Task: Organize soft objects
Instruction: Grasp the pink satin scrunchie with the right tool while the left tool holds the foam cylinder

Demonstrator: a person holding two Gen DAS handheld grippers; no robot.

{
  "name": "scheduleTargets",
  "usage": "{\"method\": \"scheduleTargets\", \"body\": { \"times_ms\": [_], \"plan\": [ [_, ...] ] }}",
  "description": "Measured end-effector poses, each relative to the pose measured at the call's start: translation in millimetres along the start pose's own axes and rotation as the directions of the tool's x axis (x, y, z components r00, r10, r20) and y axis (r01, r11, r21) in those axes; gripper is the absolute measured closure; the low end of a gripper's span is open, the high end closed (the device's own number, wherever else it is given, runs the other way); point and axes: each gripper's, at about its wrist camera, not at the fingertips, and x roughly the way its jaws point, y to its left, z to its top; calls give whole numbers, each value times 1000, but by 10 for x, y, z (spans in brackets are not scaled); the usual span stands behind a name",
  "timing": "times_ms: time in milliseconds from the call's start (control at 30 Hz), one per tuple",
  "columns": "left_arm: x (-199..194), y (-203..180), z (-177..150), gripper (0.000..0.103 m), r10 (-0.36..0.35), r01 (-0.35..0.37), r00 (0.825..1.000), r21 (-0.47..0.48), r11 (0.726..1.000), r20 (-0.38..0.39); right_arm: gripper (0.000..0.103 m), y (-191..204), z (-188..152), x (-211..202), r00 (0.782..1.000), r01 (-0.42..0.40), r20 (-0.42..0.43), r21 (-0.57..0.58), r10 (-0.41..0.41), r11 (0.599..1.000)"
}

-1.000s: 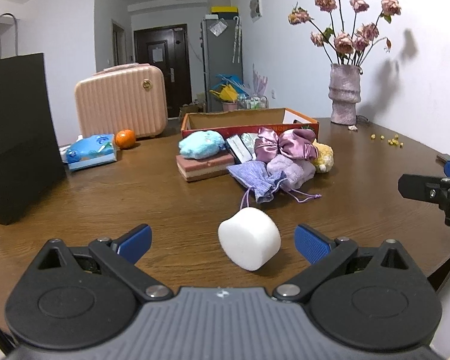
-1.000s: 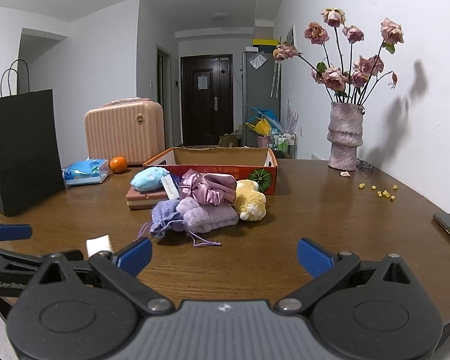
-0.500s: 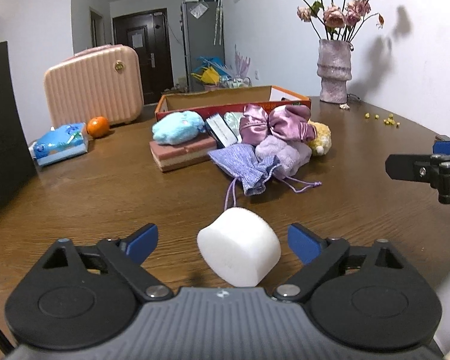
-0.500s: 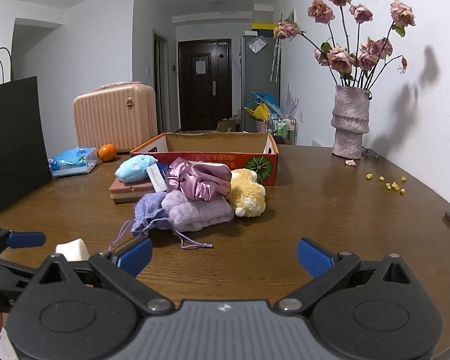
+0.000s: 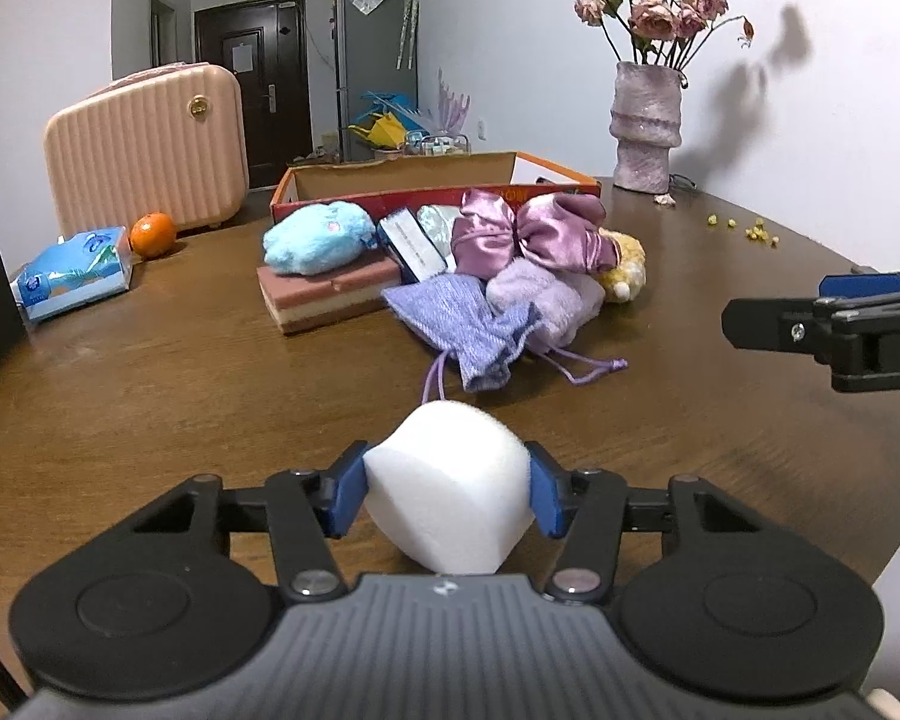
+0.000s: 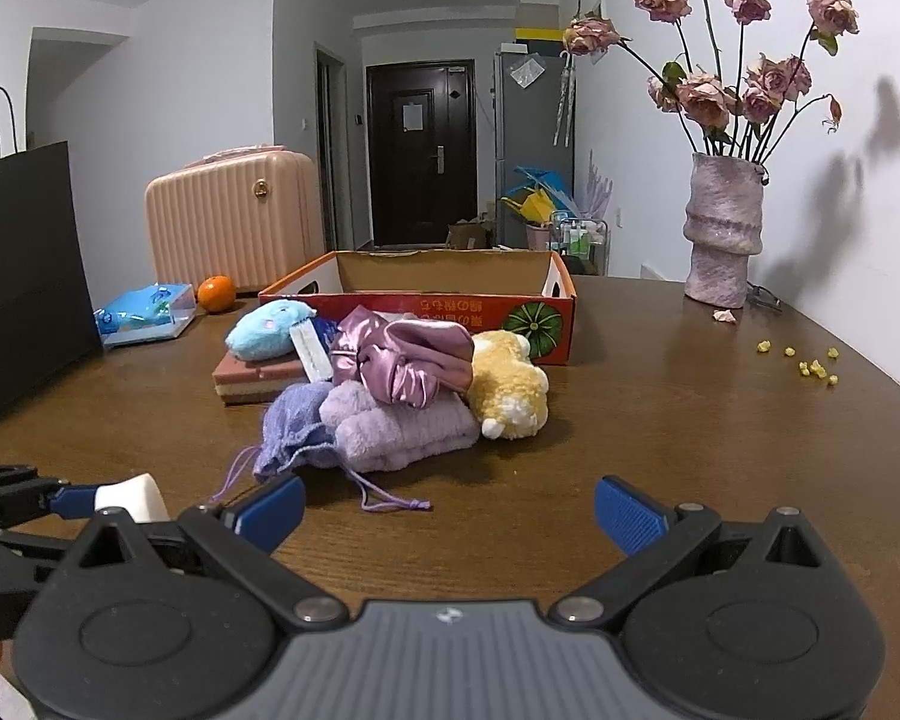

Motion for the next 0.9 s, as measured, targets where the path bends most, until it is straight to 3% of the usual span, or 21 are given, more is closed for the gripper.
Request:
{"method": "scheduleTargets", "body": {
  "times_ms": [400,900],
  "plan": [
    [-18,127,387,48,29,-27,997,-21,999,68,0,27,337,256,999,-30,20,-43,31,999],
    [168,351,680,48,82,-74,991,-86,994,101,6,197,723,1113,996,-85,-18,-133,83,988]
  ]
}}
